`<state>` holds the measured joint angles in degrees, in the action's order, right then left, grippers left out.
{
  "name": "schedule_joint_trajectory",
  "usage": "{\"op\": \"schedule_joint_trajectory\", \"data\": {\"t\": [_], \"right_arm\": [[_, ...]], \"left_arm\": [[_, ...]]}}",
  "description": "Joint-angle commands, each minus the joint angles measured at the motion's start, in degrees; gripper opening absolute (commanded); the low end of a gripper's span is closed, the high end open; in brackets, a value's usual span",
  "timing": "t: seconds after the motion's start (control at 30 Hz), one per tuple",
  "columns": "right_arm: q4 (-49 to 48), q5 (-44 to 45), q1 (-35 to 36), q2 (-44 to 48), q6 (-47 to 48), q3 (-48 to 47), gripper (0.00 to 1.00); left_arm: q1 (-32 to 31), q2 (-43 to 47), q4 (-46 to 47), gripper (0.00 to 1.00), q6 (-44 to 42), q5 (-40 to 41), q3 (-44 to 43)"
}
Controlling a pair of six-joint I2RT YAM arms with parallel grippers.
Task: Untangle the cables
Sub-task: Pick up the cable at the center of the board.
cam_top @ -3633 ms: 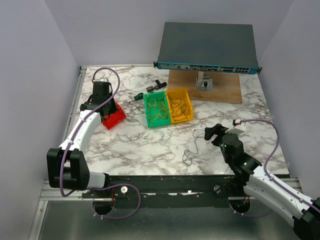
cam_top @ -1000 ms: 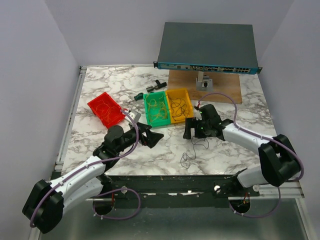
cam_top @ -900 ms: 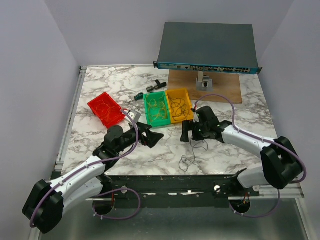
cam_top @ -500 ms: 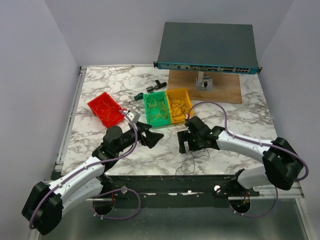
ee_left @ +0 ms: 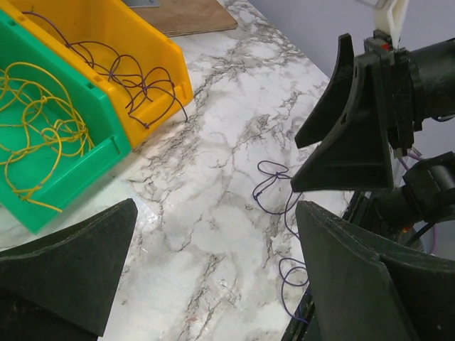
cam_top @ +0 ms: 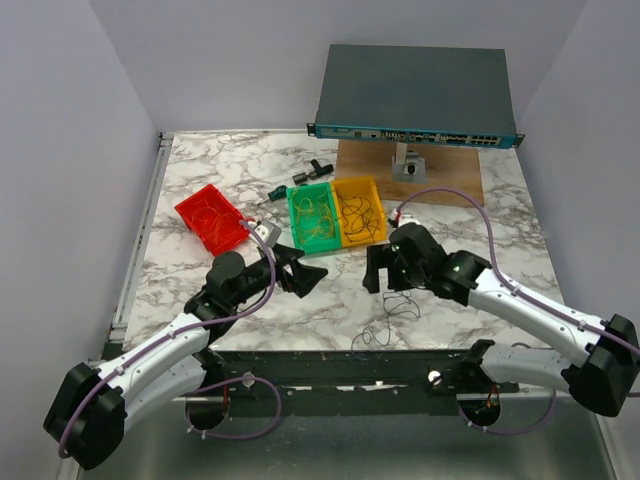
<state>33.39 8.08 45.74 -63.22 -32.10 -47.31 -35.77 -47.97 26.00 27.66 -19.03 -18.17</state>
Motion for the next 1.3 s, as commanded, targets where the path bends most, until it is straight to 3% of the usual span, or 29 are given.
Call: {"op": "schedule_joint_trajectory", "data": {"t": [0.0, 0.4, 0.77, 1.27], "right_arm": [[7.8, -2.1, 4.9, -4.3, 0.7, -2.6, 1.00], [16.2, 12.0, 23.3, -21.4, -2.6, -8.7, 1.00], [16.3, 16.8, 23.2, -21.5, -7.0, -5.5, 1.00], [13.1, 9.6, 21.4, -26.1, -3.8, -4.1, 1.00]], "left_arm": [[-0.3, -0.3, 0.5, 0.97, -0.8, -1.8, -0.1], [-0.3, -0.8, 0.2, 0.97, -1.2, -0.7, 0.0], [-0.3, -1.8, 0.4, 0.97, -1.5, 0.0, -0.3], [-0.4, -2.2, 0.1, 0.97, -1.6, 0.0, -0.5]]}}
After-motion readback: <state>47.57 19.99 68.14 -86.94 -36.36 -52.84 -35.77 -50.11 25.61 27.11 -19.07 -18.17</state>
